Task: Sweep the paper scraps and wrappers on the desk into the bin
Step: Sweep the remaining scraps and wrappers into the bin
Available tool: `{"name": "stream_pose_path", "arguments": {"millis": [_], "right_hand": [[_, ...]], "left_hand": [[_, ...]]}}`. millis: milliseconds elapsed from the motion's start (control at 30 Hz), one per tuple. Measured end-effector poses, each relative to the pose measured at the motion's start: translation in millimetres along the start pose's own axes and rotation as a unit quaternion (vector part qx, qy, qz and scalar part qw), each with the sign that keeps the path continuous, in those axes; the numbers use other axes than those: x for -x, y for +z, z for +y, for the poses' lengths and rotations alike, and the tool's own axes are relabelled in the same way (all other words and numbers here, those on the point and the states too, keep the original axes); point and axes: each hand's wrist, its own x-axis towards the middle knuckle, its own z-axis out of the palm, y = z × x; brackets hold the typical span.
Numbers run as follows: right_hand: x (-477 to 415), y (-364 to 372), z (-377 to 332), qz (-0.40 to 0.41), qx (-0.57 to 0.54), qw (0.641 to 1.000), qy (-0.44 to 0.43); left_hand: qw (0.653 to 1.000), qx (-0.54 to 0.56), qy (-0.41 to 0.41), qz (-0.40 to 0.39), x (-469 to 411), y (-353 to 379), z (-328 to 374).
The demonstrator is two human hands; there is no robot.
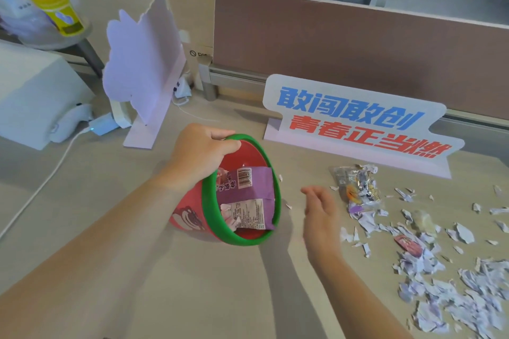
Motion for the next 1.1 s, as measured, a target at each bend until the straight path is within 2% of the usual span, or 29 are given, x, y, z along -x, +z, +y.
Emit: {"name": "stream_pose_path", "arguments": {"millis": [67,133,200,233,300,367,400,433,467,533,667,800,1000,1100], "right_hand": [[7.8,19.0,-18.6,-0.101,0.046,0.990,-0.089],[11.9,32.5,-26.3,-0.202,0.195,0.937,-0.210],[8.9,32.7,-22.7,-0.248,0.290,0.879,-0.286],[4.6,27.6,-18.4,-0.252,0.282,0.875,-0.301],[-3.1,10.2,-4.9,-0.199,0.205,0.915,-0.284],[-11.8,-13.2,18.9,-0.075,0.149,0.967,-0.190],[-17.6,-25.7,36.1,-0.014,0.171,0.975,-0.142],[-21.4,-37.6,54.7,0.029,0.242,0.964,-0.105],[-23.6,-48.1,74.6,0.037,0.336,0.938,-0.080],[-24.4,-61.6,108.5,0.011,0.455,0.889,-0.051],[-21.8,-52.1,122.9,-0.013,0.486,0.873,-0.028],[-38.1,-16.2,104.3,-0.062,0.473,0.873,-0.101],[-93.6,26.0,94.4,-0.135,0.509,0.827,-0.199],[-113.5,38.1,90.2,-0.179,0.491,0.809,-0.271]], "left_hand": [[1.000,-0.004,-0.006,0.000,-1.5,0.9,-0.4],[1.000,-0.002,-0.013,0.006,-1.9,2.6,0.4],[1.000,0.000,-0.013,0.008,-1.2,4.3,3.0],[1.000,0.003,-0.015,0.007,-0.3,5.5,4.2],[1.000,0.007,-0.022,0.001,1.2,7.3,6.1],[1.000,0.002,-0.026,-0.003,1.2,8.2,6.8],[1.000,-0.003,-0.024,-0.003,1.1,8.3,6.6],[1.000,-0.010,-0.022,0.001,0.8,8.2,6.0],[1.000,-0.016,-0.019,0.005,0.6,8.3,5.4],[1.000,-0.017,-0.017,0.010,0.5,9.2,5.7],[0.999,-0.018,-0.022,0.014,0.9,11.5,7.6],[0.999,-0.019,-0.019,0.024,-0.7,11.9,7.3],[0.998,0.001,-0.040,0.047,-0.9,6.3,7.9],[0.997,0.015,-0.051,0.052,-1.3,2.0,5.5]]}}
